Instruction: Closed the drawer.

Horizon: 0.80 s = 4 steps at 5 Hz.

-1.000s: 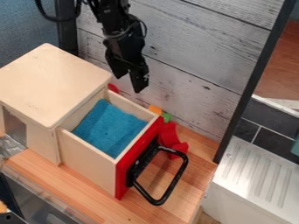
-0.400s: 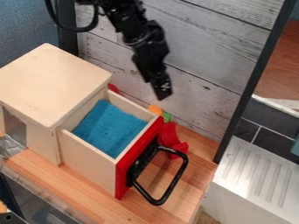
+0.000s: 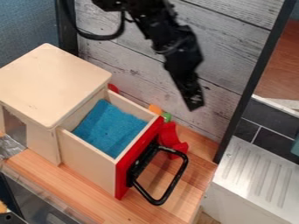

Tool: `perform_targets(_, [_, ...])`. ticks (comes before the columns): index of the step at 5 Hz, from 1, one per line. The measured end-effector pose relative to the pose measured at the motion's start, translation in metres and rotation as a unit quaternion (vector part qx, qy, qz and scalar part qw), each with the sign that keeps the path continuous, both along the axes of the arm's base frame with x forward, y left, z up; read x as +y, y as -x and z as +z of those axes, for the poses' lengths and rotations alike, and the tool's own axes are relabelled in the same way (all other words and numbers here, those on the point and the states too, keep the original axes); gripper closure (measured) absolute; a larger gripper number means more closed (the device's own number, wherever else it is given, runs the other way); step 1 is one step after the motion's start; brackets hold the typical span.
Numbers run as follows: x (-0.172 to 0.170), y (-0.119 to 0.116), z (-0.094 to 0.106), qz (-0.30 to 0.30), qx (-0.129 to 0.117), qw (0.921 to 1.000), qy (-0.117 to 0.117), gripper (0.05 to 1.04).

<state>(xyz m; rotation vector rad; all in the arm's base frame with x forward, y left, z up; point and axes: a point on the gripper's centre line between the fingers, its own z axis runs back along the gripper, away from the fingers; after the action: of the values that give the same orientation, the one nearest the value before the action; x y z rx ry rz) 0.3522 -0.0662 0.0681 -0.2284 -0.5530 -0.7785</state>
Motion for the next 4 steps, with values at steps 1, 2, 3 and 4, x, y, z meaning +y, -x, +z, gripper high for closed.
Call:
perform_targets(1, [-0.032, 0.005, -0.008, -0.054, -0.001, 0.9985, 0.001, 0.083])
perform_targets(2, [-0.05, 0.007, -0.038, -0.101, 0.015, 0.9947, 0.004, 0.083])
perform_targets(3, [-0.059, 0.013, -0.055, -0.131, 0.012, 0.9913, 0.0, 0.083])
perform_targets(4, [-0.065, 0.028, -0.065, -0.161, 0.008, 0.9869, -0.009, 0.083])
